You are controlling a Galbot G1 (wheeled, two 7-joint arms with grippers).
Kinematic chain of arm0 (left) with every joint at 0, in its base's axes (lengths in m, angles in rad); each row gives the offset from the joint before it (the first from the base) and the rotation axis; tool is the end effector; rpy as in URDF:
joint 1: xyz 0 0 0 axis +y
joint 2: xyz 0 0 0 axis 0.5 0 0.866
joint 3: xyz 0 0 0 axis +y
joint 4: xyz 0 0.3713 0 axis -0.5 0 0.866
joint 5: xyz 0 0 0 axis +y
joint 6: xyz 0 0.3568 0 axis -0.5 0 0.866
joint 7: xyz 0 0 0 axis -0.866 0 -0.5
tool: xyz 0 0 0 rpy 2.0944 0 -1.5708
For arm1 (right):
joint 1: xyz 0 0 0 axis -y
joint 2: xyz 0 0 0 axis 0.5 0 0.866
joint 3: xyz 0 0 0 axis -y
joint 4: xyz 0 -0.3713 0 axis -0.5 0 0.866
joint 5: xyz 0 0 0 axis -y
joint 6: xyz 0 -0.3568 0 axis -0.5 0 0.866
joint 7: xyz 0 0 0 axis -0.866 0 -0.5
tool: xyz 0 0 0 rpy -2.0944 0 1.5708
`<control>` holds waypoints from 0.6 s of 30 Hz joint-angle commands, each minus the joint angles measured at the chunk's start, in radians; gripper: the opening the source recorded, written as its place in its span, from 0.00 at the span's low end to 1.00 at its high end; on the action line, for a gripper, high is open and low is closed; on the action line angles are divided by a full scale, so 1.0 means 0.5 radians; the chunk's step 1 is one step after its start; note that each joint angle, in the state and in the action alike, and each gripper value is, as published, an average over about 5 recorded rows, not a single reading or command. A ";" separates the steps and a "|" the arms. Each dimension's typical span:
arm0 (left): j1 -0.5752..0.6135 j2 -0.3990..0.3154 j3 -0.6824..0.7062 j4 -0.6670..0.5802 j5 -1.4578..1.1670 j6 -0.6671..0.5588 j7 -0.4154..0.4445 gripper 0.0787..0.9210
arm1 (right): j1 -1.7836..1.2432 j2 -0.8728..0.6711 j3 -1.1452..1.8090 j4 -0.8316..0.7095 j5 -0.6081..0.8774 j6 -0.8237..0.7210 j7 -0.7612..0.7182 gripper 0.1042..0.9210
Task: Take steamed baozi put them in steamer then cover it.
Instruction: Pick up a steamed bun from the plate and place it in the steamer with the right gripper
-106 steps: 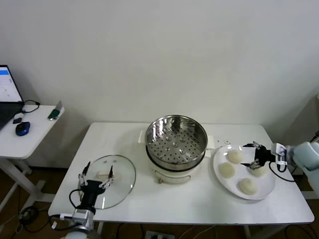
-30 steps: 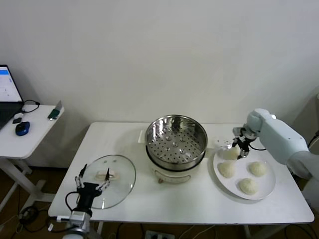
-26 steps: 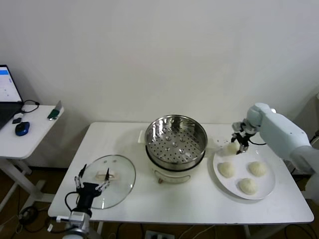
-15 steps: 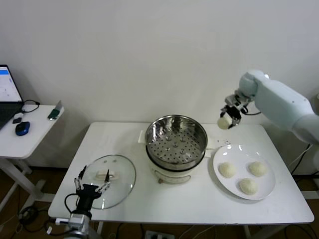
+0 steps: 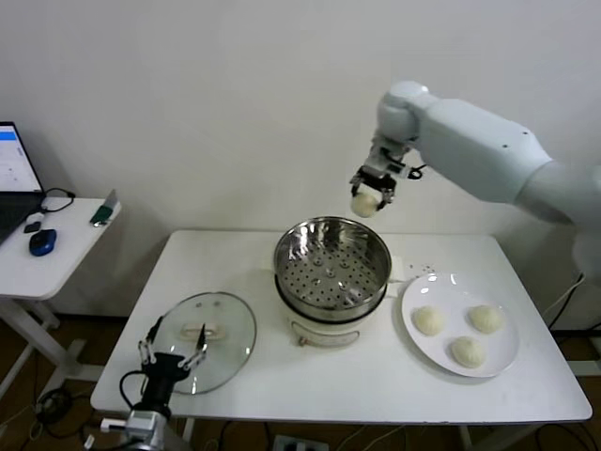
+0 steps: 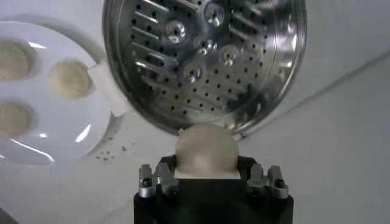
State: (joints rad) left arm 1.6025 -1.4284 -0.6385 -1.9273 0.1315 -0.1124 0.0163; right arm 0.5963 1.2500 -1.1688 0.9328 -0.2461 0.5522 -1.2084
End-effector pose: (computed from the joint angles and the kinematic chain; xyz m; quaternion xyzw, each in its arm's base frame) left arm 0.1563 0.0730 -0.3781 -0.0028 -0.9872 -0.1541 0.0418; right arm 0.6446 0.0859 0.0121 0.5807 -0.1507 0.7943 0.0954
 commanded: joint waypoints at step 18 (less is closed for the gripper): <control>0.055 0.001 -0.019 -0.008 -0.018 -0.019 -0.003 0.88 | -0.466 0.288 0.151 -0.116 -0.923 0.312 0.219 0.68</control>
State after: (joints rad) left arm 1.6253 -1.4266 -0.6479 -1.9335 0.1235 -0.1204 0.0156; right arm 0.4068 1.3735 -1.1056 0.8897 -0.6145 0.6776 -1.1202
